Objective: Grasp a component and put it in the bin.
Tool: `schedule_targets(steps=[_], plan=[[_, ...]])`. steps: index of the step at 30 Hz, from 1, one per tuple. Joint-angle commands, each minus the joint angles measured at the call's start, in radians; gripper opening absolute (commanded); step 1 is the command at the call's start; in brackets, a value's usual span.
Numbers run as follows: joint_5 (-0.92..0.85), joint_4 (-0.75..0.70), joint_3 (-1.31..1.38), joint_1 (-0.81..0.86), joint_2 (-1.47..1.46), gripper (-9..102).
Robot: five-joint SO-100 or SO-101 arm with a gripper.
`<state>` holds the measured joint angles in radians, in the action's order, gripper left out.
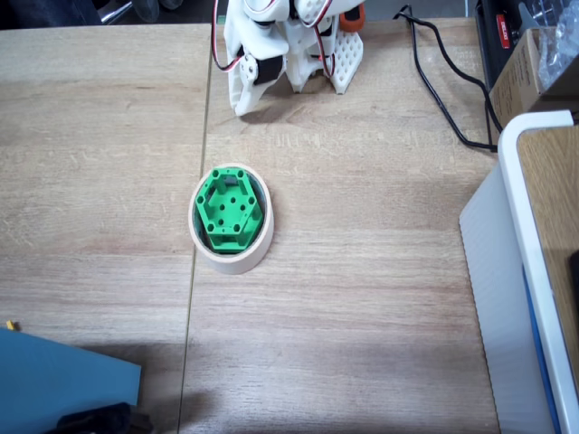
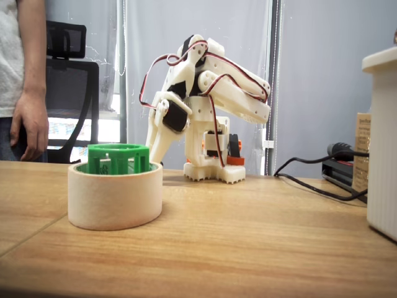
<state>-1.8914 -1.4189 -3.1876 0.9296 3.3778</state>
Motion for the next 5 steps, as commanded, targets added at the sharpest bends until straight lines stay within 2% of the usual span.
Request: schedule_targets(steps=[1, 5], plan=[[0.003, -0.008, -0.009, -0.005, -0.003, 0], [0.003, -0.008, -0.009, -0.005, -0.003, 0]])
